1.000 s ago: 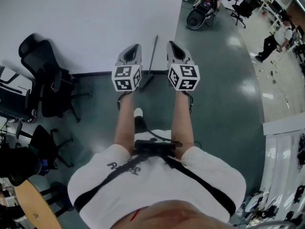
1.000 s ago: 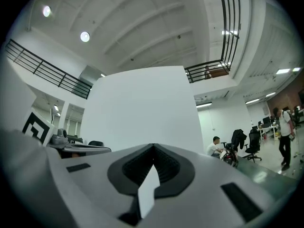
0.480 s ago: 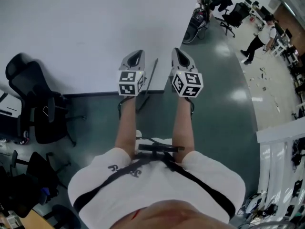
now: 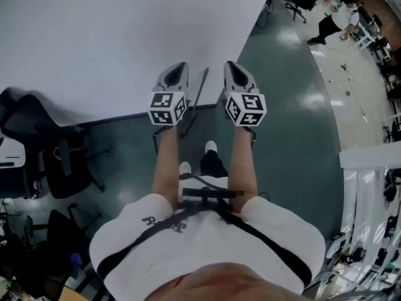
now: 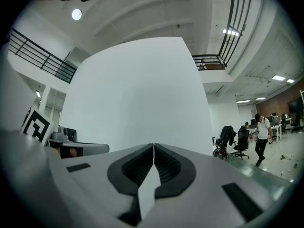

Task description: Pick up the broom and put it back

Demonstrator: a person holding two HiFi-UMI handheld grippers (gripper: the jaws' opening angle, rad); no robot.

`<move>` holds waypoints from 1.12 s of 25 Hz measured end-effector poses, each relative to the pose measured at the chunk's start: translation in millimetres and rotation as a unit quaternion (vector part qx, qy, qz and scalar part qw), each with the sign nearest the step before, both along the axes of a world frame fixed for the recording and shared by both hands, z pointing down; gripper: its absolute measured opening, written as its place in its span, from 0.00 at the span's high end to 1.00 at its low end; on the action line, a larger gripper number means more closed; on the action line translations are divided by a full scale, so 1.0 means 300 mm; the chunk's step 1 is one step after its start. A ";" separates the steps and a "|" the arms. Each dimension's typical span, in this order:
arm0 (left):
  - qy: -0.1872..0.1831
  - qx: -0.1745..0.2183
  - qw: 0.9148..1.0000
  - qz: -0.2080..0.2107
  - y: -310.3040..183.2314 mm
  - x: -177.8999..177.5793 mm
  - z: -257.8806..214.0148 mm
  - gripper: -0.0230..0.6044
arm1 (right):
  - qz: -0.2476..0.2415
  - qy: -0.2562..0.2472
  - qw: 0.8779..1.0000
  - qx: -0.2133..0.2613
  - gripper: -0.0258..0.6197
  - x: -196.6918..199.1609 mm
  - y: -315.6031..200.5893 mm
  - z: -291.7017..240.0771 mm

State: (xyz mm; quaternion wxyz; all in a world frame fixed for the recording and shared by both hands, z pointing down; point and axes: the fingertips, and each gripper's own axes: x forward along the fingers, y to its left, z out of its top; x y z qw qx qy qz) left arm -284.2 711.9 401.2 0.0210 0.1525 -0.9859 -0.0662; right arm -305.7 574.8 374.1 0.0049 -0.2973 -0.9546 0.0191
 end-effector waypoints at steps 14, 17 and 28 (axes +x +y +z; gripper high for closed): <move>0.110 -0.021 0.993 0.021 -0.105 -0.286 0.465 0.95 | -0.008 0.122 0.992 -0.001 0.95 -0.310 -0.049 0.486; 0.129 -0.022 0.991 0.026 -0.149 -0.319 0.555 0.95 | -0.010 0.146 0.989 0.000 0.95 -0.344 -0.081 0.583; 0.185 -0.023 0.981 0.054 -0.250 -0.445 0.865 0.95 | -0.038 0.196 0.979 0.034 0.95 -0.445 -0.169 0.931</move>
